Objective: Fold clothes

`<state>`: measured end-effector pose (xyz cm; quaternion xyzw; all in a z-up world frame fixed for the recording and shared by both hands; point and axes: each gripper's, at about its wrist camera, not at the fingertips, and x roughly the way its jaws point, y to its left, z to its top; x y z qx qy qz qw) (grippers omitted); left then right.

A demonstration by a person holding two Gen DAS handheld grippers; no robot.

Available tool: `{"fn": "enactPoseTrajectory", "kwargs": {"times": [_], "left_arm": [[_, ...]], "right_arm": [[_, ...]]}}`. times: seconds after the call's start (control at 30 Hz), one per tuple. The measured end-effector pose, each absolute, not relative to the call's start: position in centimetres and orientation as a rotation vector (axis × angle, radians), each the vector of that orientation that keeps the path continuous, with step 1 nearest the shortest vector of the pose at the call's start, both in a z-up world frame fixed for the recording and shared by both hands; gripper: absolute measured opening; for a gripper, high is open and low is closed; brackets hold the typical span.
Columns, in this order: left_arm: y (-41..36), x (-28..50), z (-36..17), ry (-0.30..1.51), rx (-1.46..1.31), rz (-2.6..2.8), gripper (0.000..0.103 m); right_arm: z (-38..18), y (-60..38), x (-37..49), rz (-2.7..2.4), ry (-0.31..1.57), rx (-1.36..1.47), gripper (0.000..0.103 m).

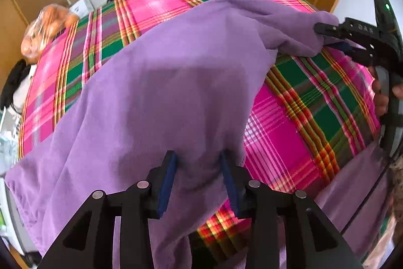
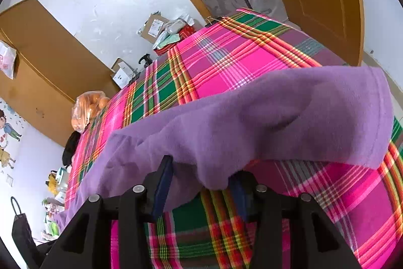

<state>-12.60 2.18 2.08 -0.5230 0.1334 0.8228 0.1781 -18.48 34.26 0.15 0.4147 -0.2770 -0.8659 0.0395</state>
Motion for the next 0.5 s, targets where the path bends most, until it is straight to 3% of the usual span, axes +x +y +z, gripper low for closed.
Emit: {"fn": "enactPoseTrajectory", "kwargs": {"times": [0.07, 0.17, 0.27, 0.43, 0.5], "left_arm": [[2.4, -12.3, 2.0, 0.385, -1.455, 2.336, 0.039], [2.2, -12.4, 1.9, 0.367, -1.443, 2.332, 0.039], [1.8, -13.1, 1.8, 0.358, -1.444, 2.309, 0.038], [1.6, -12.9, 2.3, 0.387, -1.442, 2.291, 0.007], [1.5, -13.1, 2.4, 0.397, -1.443, 2.274, 0.006]], "right_arm": [[0.4, 34.4, -18.6, -2.638, -0.872, 1.255, 0.021], [1.2, 34.5, -18.5, -2.663, -0.862, 1.230, 0.009], [2.4, 34.7, -18.1, -2.699, -0.845, 1.187, 0.006], [5.7, 36.0, -16.0, -2.789, -0.848, 1.074, 0.005], [7.2, 36.5, -15.0, -2.836, -0.822, 1.030, 0.005]]}}
